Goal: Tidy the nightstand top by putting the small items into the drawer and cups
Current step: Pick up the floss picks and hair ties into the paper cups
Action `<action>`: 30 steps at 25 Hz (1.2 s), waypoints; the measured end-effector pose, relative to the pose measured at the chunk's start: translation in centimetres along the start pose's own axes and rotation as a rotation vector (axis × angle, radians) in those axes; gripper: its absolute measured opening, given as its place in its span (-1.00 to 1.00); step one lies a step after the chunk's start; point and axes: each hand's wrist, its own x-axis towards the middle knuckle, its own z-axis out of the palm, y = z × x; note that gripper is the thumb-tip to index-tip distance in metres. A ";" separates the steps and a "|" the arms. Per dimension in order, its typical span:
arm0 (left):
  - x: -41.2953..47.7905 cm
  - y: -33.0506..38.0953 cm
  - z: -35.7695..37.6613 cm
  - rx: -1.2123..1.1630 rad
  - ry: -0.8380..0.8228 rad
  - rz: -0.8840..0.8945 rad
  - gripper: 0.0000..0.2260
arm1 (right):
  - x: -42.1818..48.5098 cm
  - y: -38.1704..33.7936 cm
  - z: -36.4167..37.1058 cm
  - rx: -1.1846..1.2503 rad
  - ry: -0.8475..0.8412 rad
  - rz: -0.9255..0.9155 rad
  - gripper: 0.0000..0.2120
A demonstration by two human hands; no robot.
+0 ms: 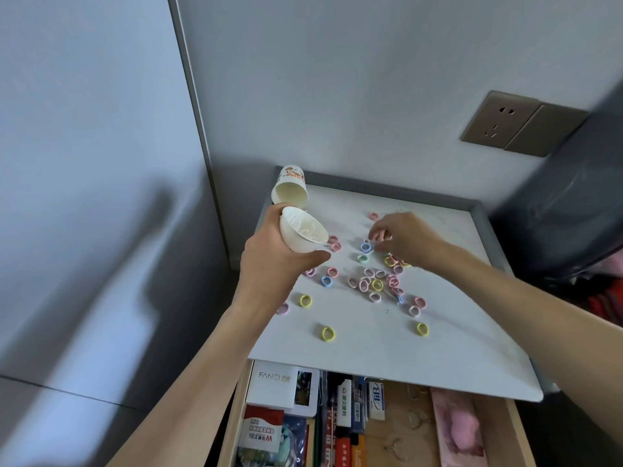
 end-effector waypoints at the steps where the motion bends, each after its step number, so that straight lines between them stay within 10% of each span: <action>1: 0.0 0.0 0.0 -0.002 0.002 0.003 -0.38 | -0.1 0.2 0.9 -0.026 -0.025 0.033 -0.83; 8: 0.2 -0.2 -0.3 -0.002 0.026 -0.010 -0.37 | 0.2 0.2 2.4 -0.225 0.028 -0.030 -0.88; 14: 0.4 -0.4 -0.9 -0.015 0.065 -0.040 -0.40 | 1.2 -1.7 0.0 0.248 0.240 0.046 -0.97; 30: 0.3 -0.8 -2.1 -0.027 0.096 -0.076 -0.42 | 4.3 -9.1 3.0 -0.064 0.003 0.087 -0.80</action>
